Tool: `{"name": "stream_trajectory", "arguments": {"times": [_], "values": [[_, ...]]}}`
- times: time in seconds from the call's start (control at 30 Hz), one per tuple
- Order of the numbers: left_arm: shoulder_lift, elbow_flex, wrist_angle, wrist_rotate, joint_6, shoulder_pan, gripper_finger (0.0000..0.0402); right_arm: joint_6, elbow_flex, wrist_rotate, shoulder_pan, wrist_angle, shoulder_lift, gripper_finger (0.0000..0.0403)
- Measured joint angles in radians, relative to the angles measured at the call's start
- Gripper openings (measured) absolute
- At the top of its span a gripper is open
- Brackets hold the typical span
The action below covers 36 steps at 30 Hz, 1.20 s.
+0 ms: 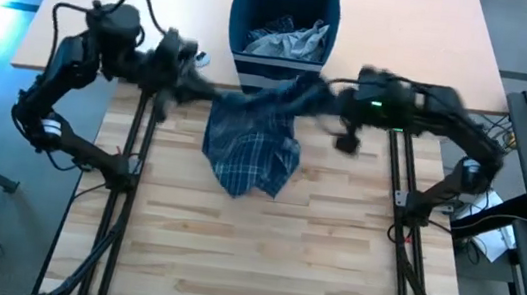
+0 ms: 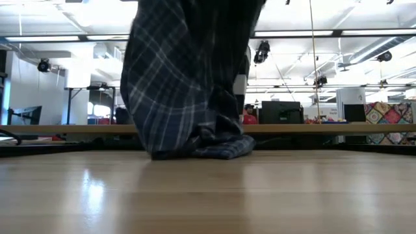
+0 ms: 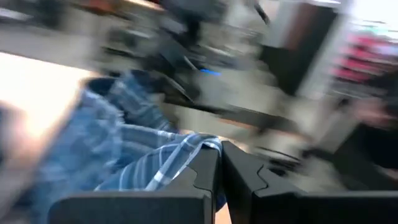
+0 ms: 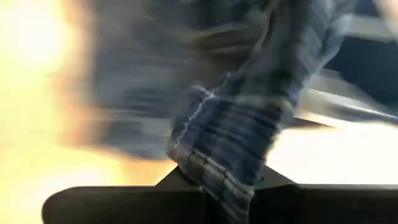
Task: Fold Laundry from Bin
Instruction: Fold the blue patterned pants
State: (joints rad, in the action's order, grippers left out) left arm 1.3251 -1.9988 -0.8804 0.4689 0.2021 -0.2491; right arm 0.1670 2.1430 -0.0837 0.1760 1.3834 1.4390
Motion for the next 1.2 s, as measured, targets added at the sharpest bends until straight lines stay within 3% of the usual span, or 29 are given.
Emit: {"name": "stream_trajectory", "arguments": {"times": [0.07,0.13,0.17,0.23,0.3,0.37,0.47,0.53,0.6,0.7,0.77,0.83,0.9,0.97,1.1,1.2], "values": [[0.003,0.026,-0.006,0.020,0.033,0.100,0.0000,-0.057,0.002,0.378,-0.008,-0.011,-0.028,0.0009],[0.016,0.054,-0.006,0.020,0.075,0.213,0.0000,-0.092,-0.002,0.664,-0.035,-0.032,-0.042,0.0009],[0.026,0.070,0.005,0.019,0.092,0.273,0.0000,-0.092,-0.003,0.751,-0.059,-0.039,-0.046,0.0009],[0.045,0.101,0.048,-0.006,0.103,0.390,0.0000,-0.080,-0.004,0.790,-0.117,-0.038,-0.050,0.0009],[0.066,0.125,0.066,-0.096,0.105,0.471,0.0000,-0.078,-0.013,0.695,-0.161,-0.011,-0.054,0.0009],[0.075,0.150,0.019,-0.263,0.135,0.502,0.0000,-0.095,-0.036,0.536,-0.182,0.044,-0.051,0.0009],[0.067,0.225,-0.111,-0.530,0.218,0.475,0.0000,-0.140,-0.116,0.318,-0.185,0.142,-0.025,0.0009],[0.052,0.297,-0.190,-0.608,0.262,0.416,0.0000,-0.154,-0.202,0.182,-0.172,0.170,0.001,0.0009],[0.031,0.369,-0.233,-0.638,0.262,0.328,0.0000,-0.128,-0.295,0.010,-0.142,0.161,0.027,0.0009],[0.006,0.417,-0.284,-0.657,0.153,0.129,0.0000,-0.010,-0.377,-0.417,-0.056,0.095,0.065,0.0009],[-0.002,0.383,-0.305,-0.581,0.088,-0.022,0.0000,0.088,-0.359,-0.715,-0.001,0.047,0.104,0.0009],[-0.006,0.306,-0.313,-0.434,0.041,-0.147,0.0000,0.157,-0.275,-0.910,0.029,0.012,0.137,0.0009],[-0.005,0.205,-0.314,-0.306,0.000,-0.198,0.0000,0.218,-0.156,-0.936,0.035,0.003,0.146,0.0009],[0.000,0.102,-0.315,-0.227,-0.019,-0.197,0.0000,0.200,-0.032,-0.843,0.025,-0.008,0.138,0.0009],[0.012,-0.020,-0.315,-0.165,0.020,-0.076,0.0000,-0.010,0.101,-0.384,0.010,0.009,0.090,0.0009],[0.026,0.005,-0.313,-0.264,0.087,0.118,0.0000,-0.121,0.089,-0.167,-0.032,0.093,0.052,0.0009]]}}
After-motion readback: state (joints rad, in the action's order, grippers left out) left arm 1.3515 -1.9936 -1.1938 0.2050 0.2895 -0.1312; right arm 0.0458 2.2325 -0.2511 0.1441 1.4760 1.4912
